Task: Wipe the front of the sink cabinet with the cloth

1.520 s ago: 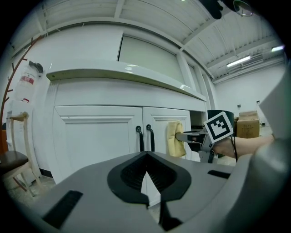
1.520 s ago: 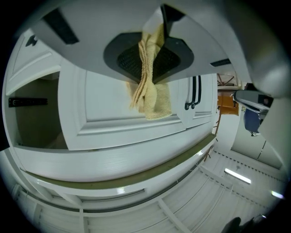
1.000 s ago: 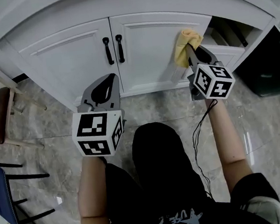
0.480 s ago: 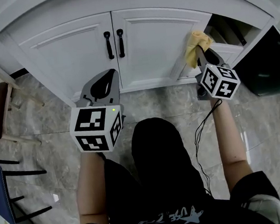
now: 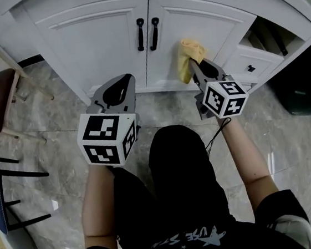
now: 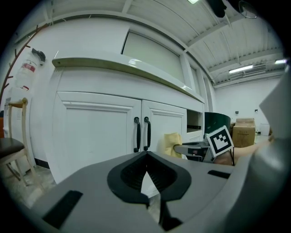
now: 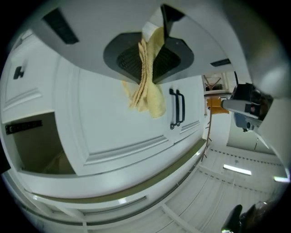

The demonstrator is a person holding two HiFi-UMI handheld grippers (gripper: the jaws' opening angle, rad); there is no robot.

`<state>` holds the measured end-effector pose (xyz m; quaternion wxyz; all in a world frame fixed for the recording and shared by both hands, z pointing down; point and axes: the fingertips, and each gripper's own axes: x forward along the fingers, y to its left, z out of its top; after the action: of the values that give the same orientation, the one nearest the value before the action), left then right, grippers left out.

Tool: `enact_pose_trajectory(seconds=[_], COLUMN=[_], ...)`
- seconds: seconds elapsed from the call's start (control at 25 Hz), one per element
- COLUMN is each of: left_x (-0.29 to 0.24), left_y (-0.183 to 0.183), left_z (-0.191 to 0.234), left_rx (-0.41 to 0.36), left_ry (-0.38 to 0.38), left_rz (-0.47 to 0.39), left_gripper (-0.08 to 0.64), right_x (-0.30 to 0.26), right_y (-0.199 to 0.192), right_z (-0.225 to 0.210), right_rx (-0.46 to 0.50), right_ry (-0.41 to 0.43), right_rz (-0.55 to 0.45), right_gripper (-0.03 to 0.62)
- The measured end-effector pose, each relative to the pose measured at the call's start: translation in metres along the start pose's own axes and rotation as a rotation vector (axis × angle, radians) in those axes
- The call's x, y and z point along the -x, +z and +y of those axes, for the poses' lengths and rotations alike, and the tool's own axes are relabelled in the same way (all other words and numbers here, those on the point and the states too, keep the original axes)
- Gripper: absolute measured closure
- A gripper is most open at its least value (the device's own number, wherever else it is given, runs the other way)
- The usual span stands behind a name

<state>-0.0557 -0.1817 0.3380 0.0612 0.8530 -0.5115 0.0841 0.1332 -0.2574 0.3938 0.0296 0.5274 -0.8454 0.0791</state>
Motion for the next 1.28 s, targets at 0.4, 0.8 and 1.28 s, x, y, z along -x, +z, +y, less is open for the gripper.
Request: enact_pose_trajectory(seconds=[0.4, 0.8, 1.28], left_x=[0.013, 0.002, -0.042], left_y=[-0.023, -0.03, -0.041], left_z=[0.021, 0.014, -0.025], left_rx=[0.01, 0.01, 0.009], left_ry=[0.038, 0.025, -0.058], left_rz=[0.04, 0.058, 0.078], left_gripper=[0.543, 0.543, 0.543], right_x=[-0.054, -0.051, -0.006], right_y=[-0.041, -0.039, -0.037], right_z=[0.063, 0.024, -0.066], right_rx=[0.065, 0.024, 0.042], right_ry=[0.125, 0.037, -0.13], right_rz=[0.066, 0.039, 0.023], right_gripper=[0.529, 0.529, 0.529])
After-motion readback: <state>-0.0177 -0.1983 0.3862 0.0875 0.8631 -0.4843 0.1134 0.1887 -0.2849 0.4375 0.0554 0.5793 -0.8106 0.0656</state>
